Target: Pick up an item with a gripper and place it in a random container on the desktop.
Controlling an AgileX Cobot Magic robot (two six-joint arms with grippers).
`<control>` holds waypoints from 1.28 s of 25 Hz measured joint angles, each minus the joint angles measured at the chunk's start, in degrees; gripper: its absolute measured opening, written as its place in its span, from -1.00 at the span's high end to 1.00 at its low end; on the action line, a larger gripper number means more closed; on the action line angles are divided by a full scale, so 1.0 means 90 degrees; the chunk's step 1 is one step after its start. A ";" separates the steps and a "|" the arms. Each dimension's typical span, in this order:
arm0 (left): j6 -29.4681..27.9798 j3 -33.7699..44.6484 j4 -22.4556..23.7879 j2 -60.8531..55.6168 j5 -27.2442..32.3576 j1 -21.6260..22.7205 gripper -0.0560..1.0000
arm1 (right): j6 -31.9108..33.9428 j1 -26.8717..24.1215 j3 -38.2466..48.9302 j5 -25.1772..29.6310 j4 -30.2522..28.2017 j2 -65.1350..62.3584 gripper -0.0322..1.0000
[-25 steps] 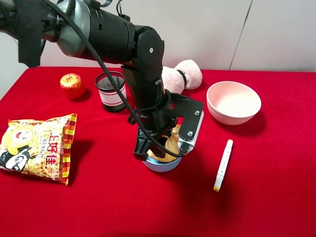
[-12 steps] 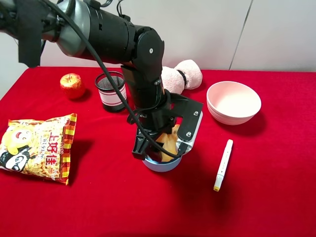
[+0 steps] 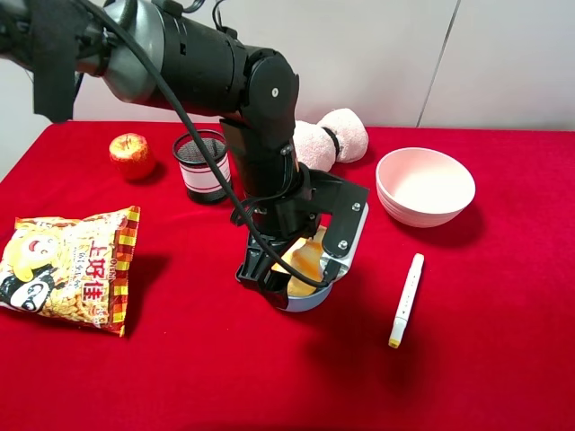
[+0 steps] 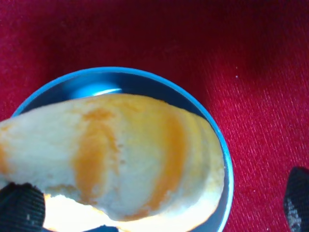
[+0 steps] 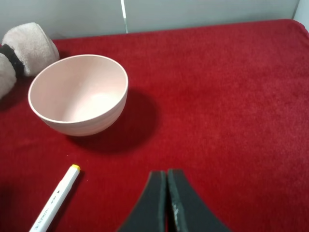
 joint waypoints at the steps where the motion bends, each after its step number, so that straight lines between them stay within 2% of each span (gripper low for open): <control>1: 0.0000 -0.0016 0.0000 0.0000 0.0044 0.0000 -0.98 | 0.0000 0.0000 0.0000 0.0000 0.0000 0.0000 0.99; 10: -0.0027 -0.0146 0.0002 -0.0238 0.0547 -0.0014 -0.98 | 0.0000 0.0000 0.0000 0.0000 0.0000 0.0000 0.99; 14: -0.0272 -0.0324 0.0021 -0.0354 0.1202 -0.0020 -0.98 | 0.0000 0.0000 0.0000 0.0000 0.0000 0.0000 0.99; 20: -0.1018 -0.0690 0.0196 -0.0594 0.2395 -0.0020 -0.98 | 0.0000 0.0000 0.0000 0.0000 0.0000 0.0000 0.99; 28: -0.2342 -0.0709 0.0327 -0.1365 0.2432 -0.0015 -0.98 | 0.0000 0.0000 0.0000 0.0000 0.0000 0.0000 0.99; 32: -0.2806 -0.0709 0.0280 -0.1939 0.2437 0.0182 -0.98 | 0.0000 0.0000 0.0000 0.0000 0.0000 -0.0007 0.99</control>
